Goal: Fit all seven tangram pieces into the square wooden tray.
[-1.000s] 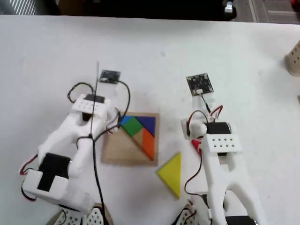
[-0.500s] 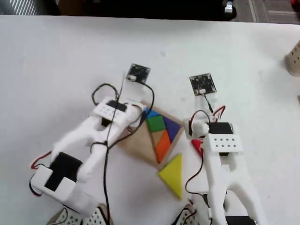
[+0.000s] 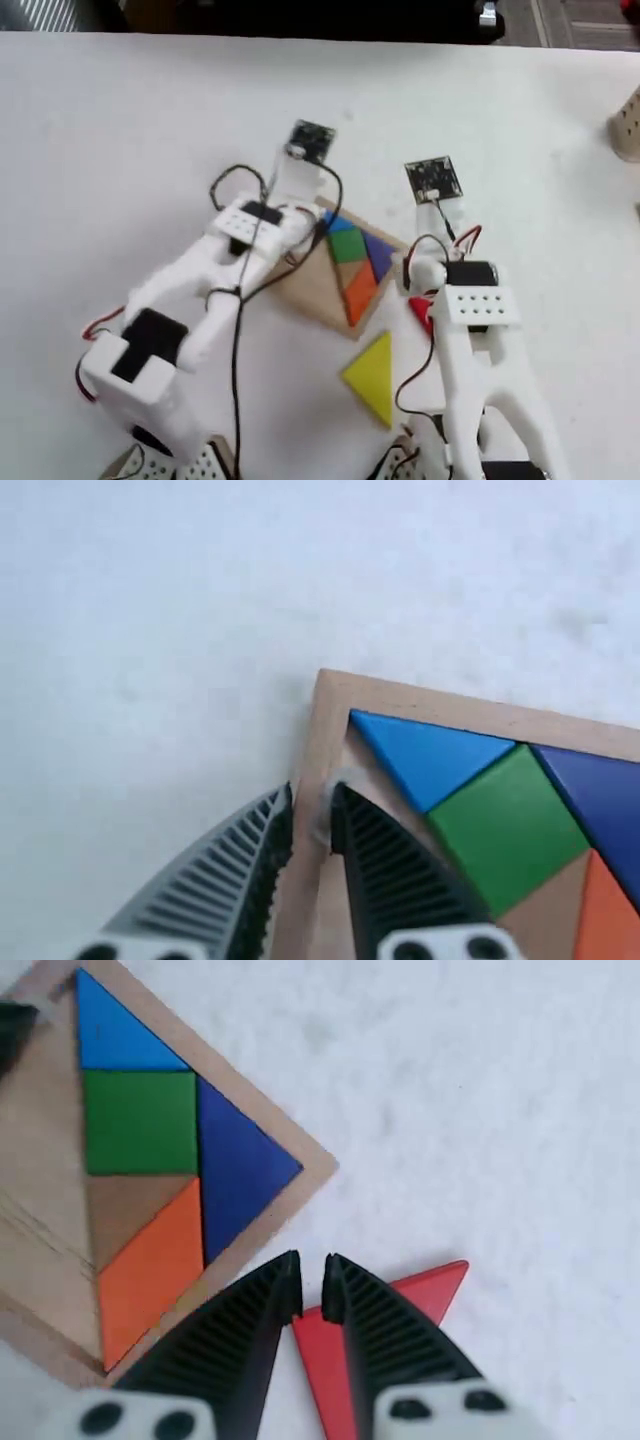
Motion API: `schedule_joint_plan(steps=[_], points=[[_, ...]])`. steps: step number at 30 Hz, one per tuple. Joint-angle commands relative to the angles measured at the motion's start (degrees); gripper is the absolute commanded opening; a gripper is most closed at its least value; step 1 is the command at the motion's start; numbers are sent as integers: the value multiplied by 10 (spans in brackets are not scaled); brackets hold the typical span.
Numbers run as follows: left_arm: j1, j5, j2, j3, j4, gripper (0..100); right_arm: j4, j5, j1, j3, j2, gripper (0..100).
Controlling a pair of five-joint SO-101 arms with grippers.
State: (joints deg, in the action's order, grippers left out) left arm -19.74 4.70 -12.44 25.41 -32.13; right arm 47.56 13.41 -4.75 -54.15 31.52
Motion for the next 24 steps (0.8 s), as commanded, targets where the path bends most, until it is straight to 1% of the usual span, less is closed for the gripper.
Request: schedule_joint_plan(steps=[1,6,9,12,13,16,18,20,24], points=[[44,6,7,-54,-31,76,-20,1,5,4,17,43],[46,5,7,-62,-65,76,-24,1,4,-3,17,43],[46,5,8,-61,-69,76,-57,11,3,-18,17,43],[47,4,29,-61,-96,85,-92,33,-1,-40,17,43],[52,4,41,-59,-106,107,-102,37,-4,-47,17,43],[75,7,73,-55,-146,231,-130,40,-22,-63,17,43],[96,4,84,-55,-179,295,-137,40,-28,-69,17,43],[122,4,87,-55,-194,317,-138,40,-29,-72,17,43],[174,7,87,-55,-199,317,-139,37,-29,-74,17,43]])
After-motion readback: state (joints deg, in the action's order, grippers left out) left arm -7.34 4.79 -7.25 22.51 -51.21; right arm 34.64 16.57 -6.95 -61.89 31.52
